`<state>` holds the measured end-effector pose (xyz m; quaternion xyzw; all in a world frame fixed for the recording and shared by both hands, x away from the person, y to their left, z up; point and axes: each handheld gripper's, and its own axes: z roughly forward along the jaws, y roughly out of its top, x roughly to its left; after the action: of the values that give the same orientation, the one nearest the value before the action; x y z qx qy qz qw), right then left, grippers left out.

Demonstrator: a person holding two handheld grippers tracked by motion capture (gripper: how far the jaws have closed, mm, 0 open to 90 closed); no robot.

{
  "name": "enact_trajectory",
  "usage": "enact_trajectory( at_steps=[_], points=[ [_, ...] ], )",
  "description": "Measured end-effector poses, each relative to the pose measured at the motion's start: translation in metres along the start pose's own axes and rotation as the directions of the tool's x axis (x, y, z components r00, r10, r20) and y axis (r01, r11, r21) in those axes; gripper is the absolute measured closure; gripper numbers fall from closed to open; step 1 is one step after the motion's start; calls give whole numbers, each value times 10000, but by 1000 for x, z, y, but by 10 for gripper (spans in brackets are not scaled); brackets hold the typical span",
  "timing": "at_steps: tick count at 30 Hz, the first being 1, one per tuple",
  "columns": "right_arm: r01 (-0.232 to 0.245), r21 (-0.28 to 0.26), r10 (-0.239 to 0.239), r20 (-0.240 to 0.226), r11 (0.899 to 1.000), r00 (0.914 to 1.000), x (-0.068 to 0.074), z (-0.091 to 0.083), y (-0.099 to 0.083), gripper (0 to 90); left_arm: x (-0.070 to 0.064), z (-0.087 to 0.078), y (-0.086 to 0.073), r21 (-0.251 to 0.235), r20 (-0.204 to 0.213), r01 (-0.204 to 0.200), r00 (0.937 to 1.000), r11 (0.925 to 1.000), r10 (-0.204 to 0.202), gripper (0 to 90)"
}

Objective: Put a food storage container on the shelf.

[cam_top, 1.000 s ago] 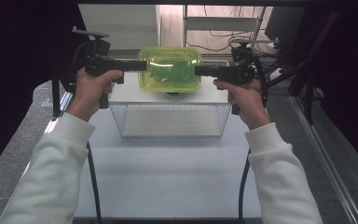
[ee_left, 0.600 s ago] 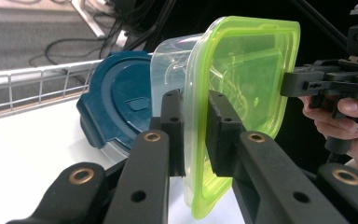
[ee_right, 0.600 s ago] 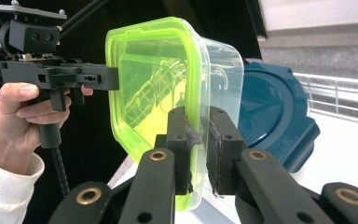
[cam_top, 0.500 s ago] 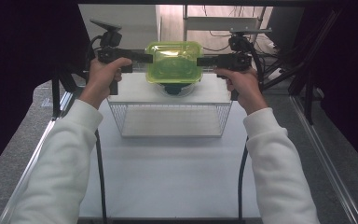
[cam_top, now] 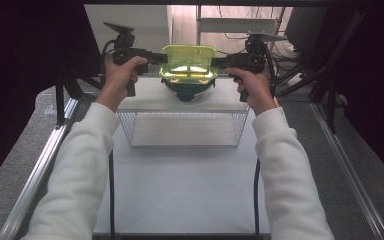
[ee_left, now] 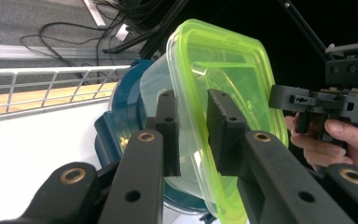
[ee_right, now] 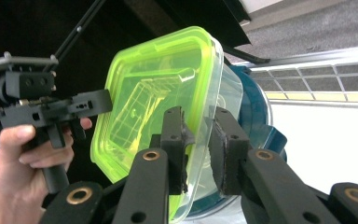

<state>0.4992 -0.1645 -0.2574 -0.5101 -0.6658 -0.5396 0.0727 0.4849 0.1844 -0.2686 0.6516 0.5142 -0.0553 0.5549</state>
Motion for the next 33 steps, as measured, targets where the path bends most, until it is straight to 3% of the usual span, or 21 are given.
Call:
enact_trajectory(
  at_steps=[2,8,13,15,17,19,21,24,26,28,33],
  points=[
    [-239,-67,239,75,9997,9997,-1,2,0,748,2,2,0,17,-16,56,10000,10000,-56,742],
    [-369,-110,372,245,9993,9990,-3,8,-3,701,9,7,-3,-61,86,302,9995,9995,-301,699],
    [-336,-275,339,91,9991,9994,-5,8,-5,647,9,9,-3,-102,65,166,9998,9998,-165,684],
    [-199,-457,203,78,9988,9998,-4,8,-6,520,7,10,-3,-213,-243,-126,9996,9997,120,598],
    [9,-798,2,137,9968,9999,-3,6,-6,365,6,9,-4,-504,-476,-312,9984,9982,288,417],
    [616,-1175,-579,349,9912,9977,0,2,-7,290,4,6,-4,-695,-468,-571,9974,9959,539,286],
    [1069,-1327,-1016,467,9854,9937,2,-3,-9,227,-1,1,-6,-773,-505,-899,9950,9929,862,237],
    [1746,-1415,-1705,406,9744,9845,6,-12,-13,199,-9,-10,-11,-912,-796,-1542,9859,9838,1472,199],
    [2359,-1397,-2310,510,9617,9716,9,-19,-18,192,-15,-20,-20,-1257,-1162,-1943,9768,9728,1801,199],
    [2946,-1341,-2880,665,9462,9553,11,-26,-24,189,-18,-29,-30,-1420,-1179,-2033,9752,9688,1874,205],
    [3820,-923,-3711,1162,9195,9213,18,-44,-41,182,-27,-47,-58,-1086,-1657,-2998,9456,9478,2801,205]
  ],
)
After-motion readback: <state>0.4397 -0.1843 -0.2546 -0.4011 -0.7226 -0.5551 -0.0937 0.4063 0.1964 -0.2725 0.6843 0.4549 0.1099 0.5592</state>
